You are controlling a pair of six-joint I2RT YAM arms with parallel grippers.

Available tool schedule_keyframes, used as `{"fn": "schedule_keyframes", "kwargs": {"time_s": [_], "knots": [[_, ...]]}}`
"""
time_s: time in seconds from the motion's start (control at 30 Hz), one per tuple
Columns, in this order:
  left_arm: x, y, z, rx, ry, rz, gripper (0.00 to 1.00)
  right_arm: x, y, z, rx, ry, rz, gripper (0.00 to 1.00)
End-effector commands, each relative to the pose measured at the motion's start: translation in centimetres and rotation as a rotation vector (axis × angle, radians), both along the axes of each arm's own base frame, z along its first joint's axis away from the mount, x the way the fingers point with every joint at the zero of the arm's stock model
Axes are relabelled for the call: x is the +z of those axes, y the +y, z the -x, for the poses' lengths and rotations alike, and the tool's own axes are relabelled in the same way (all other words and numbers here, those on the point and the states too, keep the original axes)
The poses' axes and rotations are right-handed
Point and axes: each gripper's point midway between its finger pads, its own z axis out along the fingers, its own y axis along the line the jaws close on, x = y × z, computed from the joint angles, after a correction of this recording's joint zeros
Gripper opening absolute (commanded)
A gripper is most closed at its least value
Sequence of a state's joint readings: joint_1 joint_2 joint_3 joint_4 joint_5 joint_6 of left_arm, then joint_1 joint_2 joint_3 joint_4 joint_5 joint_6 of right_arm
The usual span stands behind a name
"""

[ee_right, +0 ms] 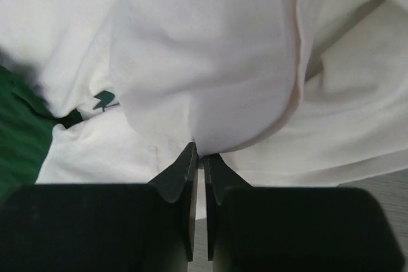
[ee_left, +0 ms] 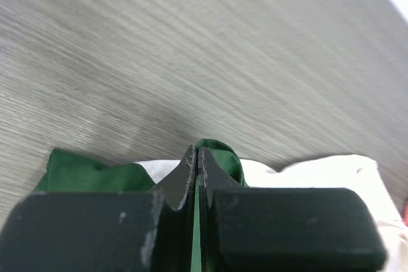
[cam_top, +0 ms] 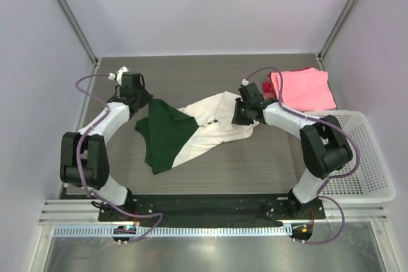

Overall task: Fold and stack the t-shirts
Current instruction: Flatten the tshirt out

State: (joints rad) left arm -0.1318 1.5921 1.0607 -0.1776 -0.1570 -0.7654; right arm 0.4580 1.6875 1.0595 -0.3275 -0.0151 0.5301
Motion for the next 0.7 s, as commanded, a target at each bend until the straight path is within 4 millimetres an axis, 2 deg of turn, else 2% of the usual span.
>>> {"fn": "schedule_keyframes", "kwargs": {"time_s": [0.0,0.07,0.17,0.23,0.27,0.3,0.37,0.4,0.43,0.5,0.53,0.57,0.6,0.63,0.67], "knots": [[2.6,-0.3,1.0,-0.003,-0.059,0.003,0.00,3.6,1.5,-3.1,-0.022,-0.096,-0.090,0.09],[3.0,-0.1,1.4,0.005,-0.071,0.002,0.00,4.4,0.9,-3.8,-0.049,-0.108,-0.120,0.01],[3.2,0.0,1.7,0.016,-0.074,0.003,0.00,6.3,0.6,-5.0,-0.089,-0.131,-0.201,0.01],[3.5,-0.7,1.9,-0.003,-0.078,0.039,0.00,8.0,-0.4,-6.8,-0.138,-0.161,-0.260,0.01],[3.5,-1.0,2.1,-0.011,-0.079,0.052,0.00,8.2,-0.5,-7.5,-0.146,-0.158,-0.285,0.01],[3.7,-1.3,2.3,-0.018,-0.082,0.064,0.00,9.7,-1.9,-9.4,-0.187,-0.191,-0.309,0.01],[4.8,-1.7,2.6,-0.034,-0.106,0.079,0.00,11.0,-3.1,-11.6,-0.258,-0.213,-0.353,0.01],[4.9,-1.8,2.9,-0.037,-0.111,0.086,0.00,11.5,-4.1,-13.8,-0.298,-0.242,-0.351,0.01],[5.4,-1.9,3.4,-0.040,-0.125,0.098,0.00,12.0,-5.0,-15.1,-0.316,-0.260,-0.354,0.01],[5.8,-2.1,4.2,-0.050,-0.133,0.118,0.00,12.4,-4.8,-16.6,-0.258,-0.244,-0.305,0.38],[5.2,-2.1,4.9,-0.053,-0.122,0.119,0.00,12.4,-3.9,-16.2,-0.216,-0.227,-0.291,0.48],[6.1,-2.1,5.3,-0.058,-0.146,0.125,0.00,12.4,-3.6,-15.7,-0.189,-0.228,-0.259,0.53],[6.2,-2.2,5.7,-0.062,-0.150,0.128,0.00,11.2,-3.5,-14.5,-0.162,-0.209,-0.205,0.53],[5.7,-2.1,6.3,-0.065,-0.141,0.128,0.00,12.1,-2.5,-13.3,-0.133,-0.240,-0.168,0.53],[6.5,-2.0,6.8,-0.066,-0.159,0.130,0.00,11.9,-2.1,-12.4,-0.113,-0.244,-0.140,0.53]]}}
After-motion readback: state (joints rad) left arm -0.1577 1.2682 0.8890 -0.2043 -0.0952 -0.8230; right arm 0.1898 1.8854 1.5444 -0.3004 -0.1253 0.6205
